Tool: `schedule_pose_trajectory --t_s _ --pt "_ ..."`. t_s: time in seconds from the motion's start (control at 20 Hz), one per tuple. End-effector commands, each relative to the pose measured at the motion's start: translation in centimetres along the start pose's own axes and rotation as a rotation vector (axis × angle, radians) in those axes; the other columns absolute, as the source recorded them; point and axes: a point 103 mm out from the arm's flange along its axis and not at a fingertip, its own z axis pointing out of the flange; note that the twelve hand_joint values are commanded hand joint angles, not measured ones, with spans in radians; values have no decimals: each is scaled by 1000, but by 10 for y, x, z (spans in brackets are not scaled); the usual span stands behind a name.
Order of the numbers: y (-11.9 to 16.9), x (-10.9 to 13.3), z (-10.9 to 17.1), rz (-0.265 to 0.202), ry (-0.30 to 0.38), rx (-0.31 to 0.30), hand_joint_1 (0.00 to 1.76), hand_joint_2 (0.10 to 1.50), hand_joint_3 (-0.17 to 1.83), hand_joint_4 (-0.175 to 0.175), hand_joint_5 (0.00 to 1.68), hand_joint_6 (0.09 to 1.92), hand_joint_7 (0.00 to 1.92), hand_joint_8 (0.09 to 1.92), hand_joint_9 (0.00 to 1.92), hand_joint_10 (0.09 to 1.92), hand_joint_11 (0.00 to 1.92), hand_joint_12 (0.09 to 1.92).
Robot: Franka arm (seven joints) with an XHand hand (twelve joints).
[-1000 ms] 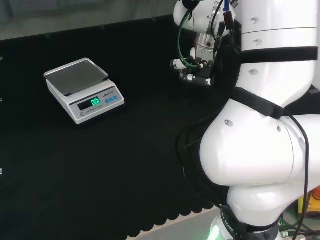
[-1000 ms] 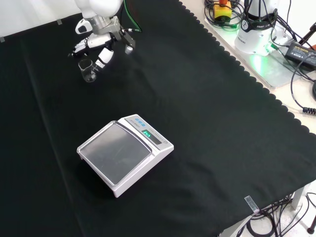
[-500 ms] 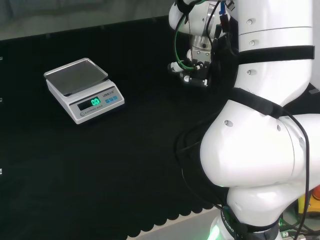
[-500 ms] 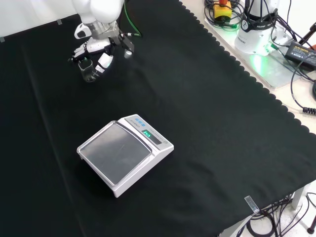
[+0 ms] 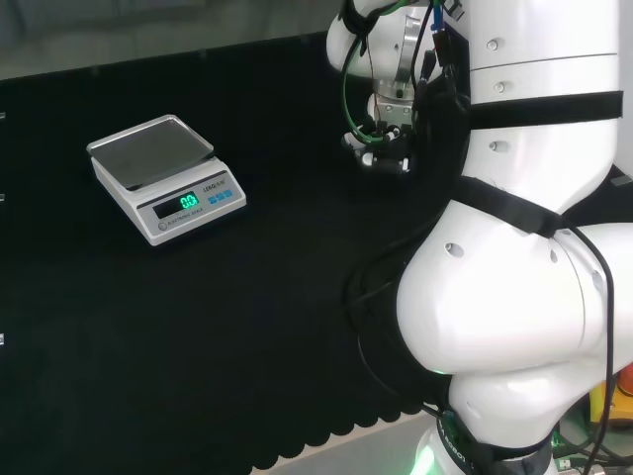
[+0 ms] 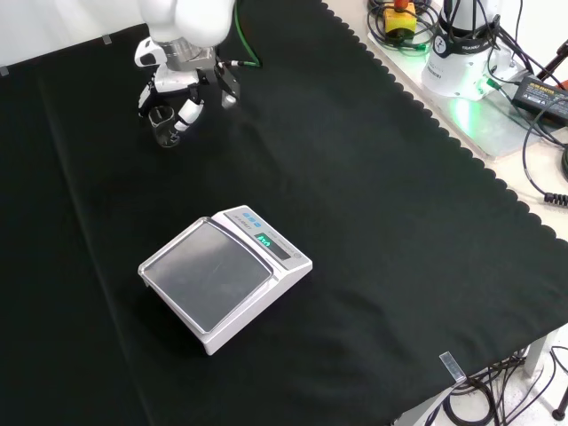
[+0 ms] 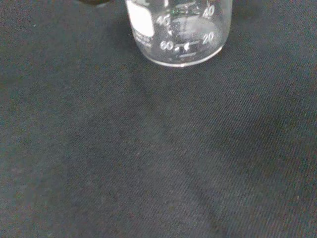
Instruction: Pick up the beaker.
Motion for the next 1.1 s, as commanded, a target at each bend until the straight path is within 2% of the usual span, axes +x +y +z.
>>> schedule_pose_trajectory --t_s 0.05,0.1,0.15,0.25,0.4,0.5,0.6,0.7,0.8,0.95,1.1 --pt "-1 2 -7 -6 -53 -150 961 935 255 10 943 693 969 720 1239 487 1022 1117" --pt "-1 3 -7 -8 -54 -164 1004 986 181 55 979 804 1036 691 1296 456 1076 1085" --pt "-1 2 -9 -15 -59 -177 1036 1023 116 71 1009 857 1102 651 1354 412 1127 1051" --pt "-2 3 -18 -38 -66 -204 1087 1050 43 39 1064 850 1232 554 1474 305 1234 970" --pt "-4 4 -49 -85 -73 -210 1140 1042 7 -44 1140 750 1401 395 1635 153 1396 835" --pt "-4 2 -85 -127 -73 -173 1163 1031 -2 -85 1181 684 1490 290 1707 87 1465 770" --pt "-5 3 -125 -183 -83 -94 1177 1023 -8 -111 1207 640 1549 225 1749 87 1502 737" --pt "-8 2 -162 -243 -105 14 1181 1018 -13 -114 1227 608 1585 189 1767 87 1521 722" --pt "-15 0 -192 -293 -136 94 1185 1016 -16 -121 1237 591 1606 169 1775 87 1533 712" --pt "-33 -1 -229 -355 -176 137 1188 1015 -20 -127 1245 578 1624 153 1781 87 1541 702" --pt "-52 2 -253 -419 -207 137 1185 1015 -25 -113 1254 562 1640 138 1787 87 1545 695"
